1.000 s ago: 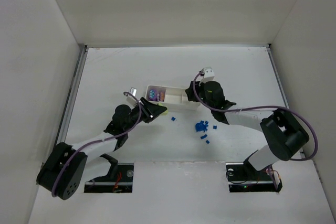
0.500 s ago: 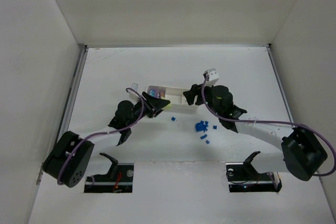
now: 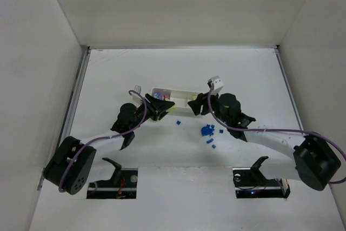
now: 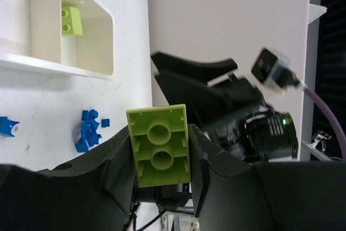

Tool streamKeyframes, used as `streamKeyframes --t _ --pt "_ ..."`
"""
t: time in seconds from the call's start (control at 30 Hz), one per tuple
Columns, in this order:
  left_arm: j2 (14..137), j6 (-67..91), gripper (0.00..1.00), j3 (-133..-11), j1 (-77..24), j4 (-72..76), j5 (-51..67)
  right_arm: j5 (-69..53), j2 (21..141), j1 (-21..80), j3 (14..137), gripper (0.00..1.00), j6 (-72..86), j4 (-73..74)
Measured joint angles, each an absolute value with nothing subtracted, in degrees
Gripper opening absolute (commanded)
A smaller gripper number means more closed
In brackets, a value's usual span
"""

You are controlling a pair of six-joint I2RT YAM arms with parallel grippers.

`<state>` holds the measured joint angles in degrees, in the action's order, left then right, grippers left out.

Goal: Sort the legos into containers by color

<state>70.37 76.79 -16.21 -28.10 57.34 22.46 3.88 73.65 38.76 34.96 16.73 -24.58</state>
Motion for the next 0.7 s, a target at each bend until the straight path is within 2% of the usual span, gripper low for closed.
streamKeyframes --t 0.17,0.37,0.53,0.7 --pt "70.85 80.29 0.17 -17.45 -28.18 57.87 24.36 -6.98 66.46 44.23 30.33 0.8 15.86 -30.17" --pt "73.52 84.12 0.19 -19.0 -29.8 60.1 29.21 -17.15 66.24 44.53 30.0 0.85 15.22 -34.09" --pt "74.91 86.8 0.2 -19.4 -31.03 61.78 33.87 -22.37 66.24 44.31 30.0 0.8 14.09 -34.65" --pt "75.24 89.08 0.2 -19.42 -31.53 63.81 37.17 -24.12 66.24 43.83 30.0 0.61 13.39 -34.92"
